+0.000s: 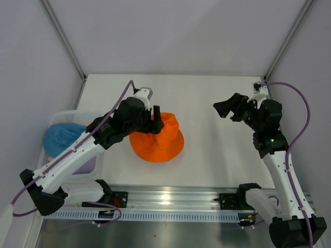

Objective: Stack the hats

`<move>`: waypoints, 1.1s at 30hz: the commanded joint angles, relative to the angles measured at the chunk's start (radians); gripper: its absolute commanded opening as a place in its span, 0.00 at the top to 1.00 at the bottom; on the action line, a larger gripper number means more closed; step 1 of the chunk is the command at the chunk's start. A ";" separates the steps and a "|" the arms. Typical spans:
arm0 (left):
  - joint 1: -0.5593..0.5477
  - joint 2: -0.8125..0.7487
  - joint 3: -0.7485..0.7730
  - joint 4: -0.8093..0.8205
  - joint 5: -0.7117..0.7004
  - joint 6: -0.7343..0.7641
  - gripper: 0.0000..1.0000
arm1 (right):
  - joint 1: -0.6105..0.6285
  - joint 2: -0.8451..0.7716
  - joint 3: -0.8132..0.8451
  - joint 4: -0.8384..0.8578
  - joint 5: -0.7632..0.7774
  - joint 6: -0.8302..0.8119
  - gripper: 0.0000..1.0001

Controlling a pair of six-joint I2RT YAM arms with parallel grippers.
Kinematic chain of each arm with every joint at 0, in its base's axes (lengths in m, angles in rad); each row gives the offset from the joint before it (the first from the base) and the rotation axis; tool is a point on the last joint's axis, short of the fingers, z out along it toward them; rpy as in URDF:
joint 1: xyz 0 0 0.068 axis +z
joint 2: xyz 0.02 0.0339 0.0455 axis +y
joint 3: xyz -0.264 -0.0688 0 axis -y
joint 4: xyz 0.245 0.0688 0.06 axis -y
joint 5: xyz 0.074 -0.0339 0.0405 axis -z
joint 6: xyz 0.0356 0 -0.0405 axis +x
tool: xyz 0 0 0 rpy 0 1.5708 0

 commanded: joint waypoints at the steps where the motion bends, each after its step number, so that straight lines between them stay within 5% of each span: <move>1: -0.009 -0.072 0.003 0.050 0.010 -0.032 0.12 | 0.016 0.000 -0.012 0.046 -0.091 0.029 0.00; 2: -0.009 -0.089 0.006 0.033 0.001 -0.046 0.02 | 0.021 0.006 -0.012 0.051 -0.096 0.032 0.00; 8: 0.063 -0.205 0.061 -0.094 -0.139 -0.144 0.00 | 0.094 0.052 -0.038 0.075 -0.121 0.093 0.00; 17: 0.406 -0.356 -0.396 0.181 0.220 -0.377 0.08 | 0.214 0.118 -0.244 0.295 -0.018 0.316 0.00; 24: 0.420 -0.358 -0.612 0.272 0.320 -0.543 0.12 | 0.257 0.102 -0.266 0.344 0.007 0.267 0.01; 33: 0.419 -0.595 -0.902 0.401 0.254 -0.784 0.11 | 0.271 0.152 -0.278 0.362 0.019 0.235 0.01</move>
